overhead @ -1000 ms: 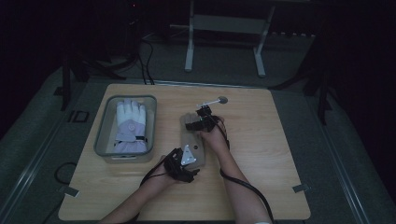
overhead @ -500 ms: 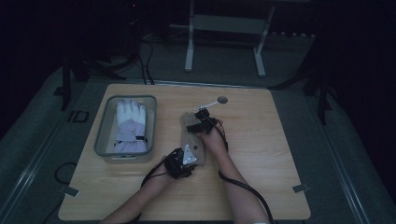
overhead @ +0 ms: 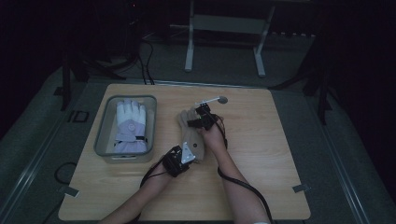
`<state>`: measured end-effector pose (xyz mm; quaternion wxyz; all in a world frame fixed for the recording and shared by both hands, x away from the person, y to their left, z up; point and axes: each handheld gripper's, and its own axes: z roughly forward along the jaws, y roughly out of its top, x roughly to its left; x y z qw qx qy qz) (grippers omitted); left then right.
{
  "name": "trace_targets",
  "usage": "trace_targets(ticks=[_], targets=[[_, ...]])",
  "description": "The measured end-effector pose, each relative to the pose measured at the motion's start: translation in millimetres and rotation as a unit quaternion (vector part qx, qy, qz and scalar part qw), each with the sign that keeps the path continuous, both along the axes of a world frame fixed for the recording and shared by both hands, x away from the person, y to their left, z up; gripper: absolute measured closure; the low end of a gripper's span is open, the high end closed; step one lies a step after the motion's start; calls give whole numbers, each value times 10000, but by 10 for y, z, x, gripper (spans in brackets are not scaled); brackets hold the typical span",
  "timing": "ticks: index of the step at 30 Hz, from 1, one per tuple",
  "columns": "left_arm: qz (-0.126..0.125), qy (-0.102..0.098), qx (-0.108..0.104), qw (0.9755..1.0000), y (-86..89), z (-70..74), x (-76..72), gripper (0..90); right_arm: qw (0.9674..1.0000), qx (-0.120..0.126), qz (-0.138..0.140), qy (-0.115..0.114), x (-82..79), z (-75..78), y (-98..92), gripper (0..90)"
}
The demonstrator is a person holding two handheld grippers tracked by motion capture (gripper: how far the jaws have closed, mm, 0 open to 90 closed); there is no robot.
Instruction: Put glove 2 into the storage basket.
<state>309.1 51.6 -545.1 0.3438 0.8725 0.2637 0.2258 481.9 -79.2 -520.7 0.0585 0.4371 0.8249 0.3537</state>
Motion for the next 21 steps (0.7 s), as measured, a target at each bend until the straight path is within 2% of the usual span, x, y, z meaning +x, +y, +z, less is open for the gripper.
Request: trace_targets(ticks=[5,10,11,15,21], targets=[[44,-161,98,9998,53,169,-23,823,9998,104,18,-160,-22,200,27,736],[92,-227,7,9997,120,330,-36,823,9993,226,103,-281,-35,397,65,736],[110,-241,55,9996,141,368,-39,823,9992,256,122,-298,-35,440,77,736],[190,-293,7,9994,235,485,-40,823,9986,274,176,-407,-36,591,153,736],[291,-326,-23,9990,346,585,-41,823,9977,345,269,-524,-35,753,279,735]])
